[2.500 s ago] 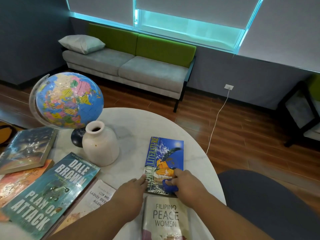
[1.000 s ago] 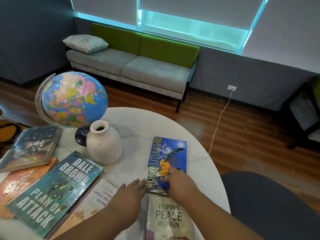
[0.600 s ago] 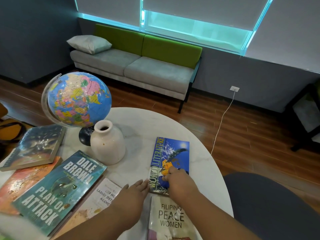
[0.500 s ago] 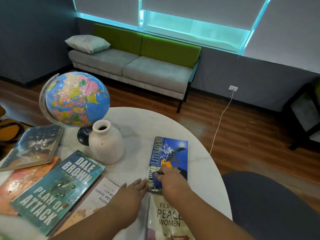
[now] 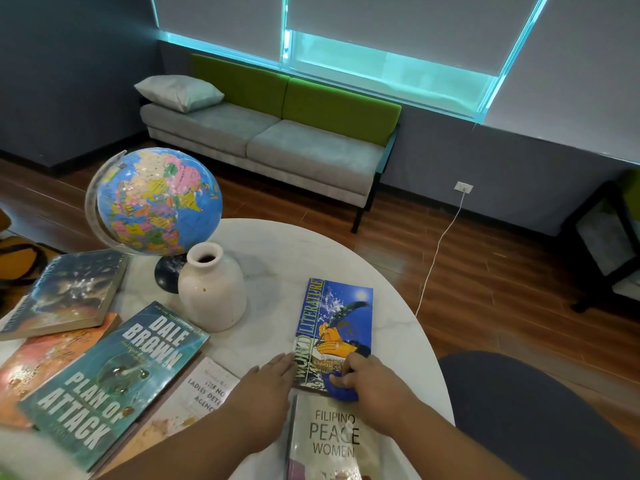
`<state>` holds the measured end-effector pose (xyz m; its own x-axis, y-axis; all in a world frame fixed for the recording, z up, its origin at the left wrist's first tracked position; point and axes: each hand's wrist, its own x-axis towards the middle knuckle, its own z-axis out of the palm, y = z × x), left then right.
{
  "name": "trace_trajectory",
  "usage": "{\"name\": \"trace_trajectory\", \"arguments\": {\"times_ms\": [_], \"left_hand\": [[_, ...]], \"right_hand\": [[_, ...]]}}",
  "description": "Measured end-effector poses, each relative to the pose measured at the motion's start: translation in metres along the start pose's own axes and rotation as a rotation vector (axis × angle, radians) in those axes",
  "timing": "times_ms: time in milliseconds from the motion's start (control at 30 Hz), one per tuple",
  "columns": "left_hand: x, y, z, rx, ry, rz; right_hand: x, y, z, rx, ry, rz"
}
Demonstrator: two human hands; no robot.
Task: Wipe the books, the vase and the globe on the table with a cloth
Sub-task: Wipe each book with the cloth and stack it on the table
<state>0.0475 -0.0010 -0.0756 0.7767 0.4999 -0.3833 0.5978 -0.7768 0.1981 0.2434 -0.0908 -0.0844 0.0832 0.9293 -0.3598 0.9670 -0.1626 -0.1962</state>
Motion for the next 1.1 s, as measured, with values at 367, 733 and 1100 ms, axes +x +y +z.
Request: {"name": "trace_trajectory", "arguments": {"times_ms": [367, 733, 1100], "left_hand": [[0.007, -0.002, 0.001, -0.03, -0.082, -0.029], [0.01, -0.006, 0.0, -0.039, -0.065, -0.027], [0.008, -0.004, -0.006, -0.024, -0.077, -0.019]], "right_hand": [[0.001, 0.025, -0.005, 0.018, 0.061, 0.178], [0.022, 0.029, -0.017, -0.136, 0.024, 0.251], [0.03, 0.026, -0.02, -0.044, 0.049, 0.27]]}}
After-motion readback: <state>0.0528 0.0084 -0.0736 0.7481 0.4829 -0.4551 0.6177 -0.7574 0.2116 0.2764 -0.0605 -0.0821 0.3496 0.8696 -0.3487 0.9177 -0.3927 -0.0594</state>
